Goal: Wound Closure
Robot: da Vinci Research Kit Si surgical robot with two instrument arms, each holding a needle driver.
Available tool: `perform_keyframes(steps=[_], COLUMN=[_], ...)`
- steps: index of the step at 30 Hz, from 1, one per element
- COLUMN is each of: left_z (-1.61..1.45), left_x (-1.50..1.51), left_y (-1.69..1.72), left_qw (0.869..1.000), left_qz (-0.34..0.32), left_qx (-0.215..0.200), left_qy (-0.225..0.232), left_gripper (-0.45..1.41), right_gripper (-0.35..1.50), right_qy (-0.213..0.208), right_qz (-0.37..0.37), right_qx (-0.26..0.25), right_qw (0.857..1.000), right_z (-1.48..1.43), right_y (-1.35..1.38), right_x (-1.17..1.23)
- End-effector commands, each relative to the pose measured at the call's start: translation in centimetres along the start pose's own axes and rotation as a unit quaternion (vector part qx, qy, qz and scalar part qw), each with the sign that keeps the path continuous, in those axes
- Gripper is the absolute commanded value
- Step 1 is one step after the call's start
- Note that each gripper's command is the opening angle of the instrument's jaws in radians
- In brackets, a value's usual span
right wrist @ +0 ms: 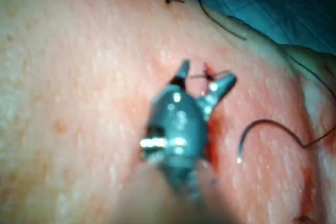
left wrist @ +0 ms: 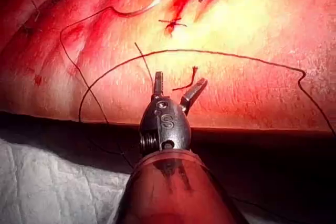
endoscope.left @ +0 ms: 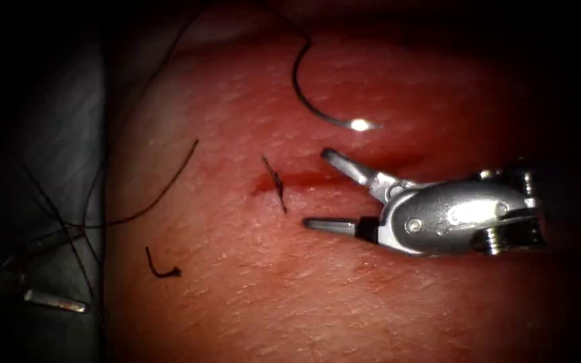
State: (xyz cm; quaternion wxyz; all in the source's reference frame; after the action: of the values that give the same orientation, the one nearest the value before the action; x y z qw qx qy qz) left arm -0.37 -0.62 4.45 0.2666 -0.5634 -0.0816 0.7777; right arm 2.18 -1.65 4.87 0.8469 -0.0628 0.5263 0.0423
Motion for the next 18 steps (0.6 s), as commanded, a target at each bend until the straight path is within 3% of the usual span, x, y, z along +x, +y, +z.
perform_keyframes(steps=[1, 10, 16, 18], left_z=[0.05, -0.5, -0.41, -0.3], left_x=[-0.03, 0.31, 0.74, 0.85], left_y=[0.04, 0.22, 0.28, 0.31], left_qw=[1.0, 0.997, 0.996, 0.996], left_qz=[0.005, 0.029, 0.052, 0.05], left_qx=[-0.001, 0.046, 0.051, 0.046], left_qy=[-0.001, -0.053, 0.041, 0.056], left_gripper=[0.46, 0.41, 0.39, 0.41], right_gripper=[1.31, 1.3, 1.28, 1.13], right_qy=[-0.002, -0.023, -0.016, -0.009], right_qz=[0.005, 0.017, 0.018, 0.019], right_qx=[-0.004, -0.018, -0.021, -0.022], right_qw=[1.0, 0.999, 0.999, 1.0], right_z=[0.0, -0.16, -0.13, -0.14], right_y=[-0.07, 0.0, 0.0, -0.01], right_x=[0.0, -0.01, -0.02, -0.02])
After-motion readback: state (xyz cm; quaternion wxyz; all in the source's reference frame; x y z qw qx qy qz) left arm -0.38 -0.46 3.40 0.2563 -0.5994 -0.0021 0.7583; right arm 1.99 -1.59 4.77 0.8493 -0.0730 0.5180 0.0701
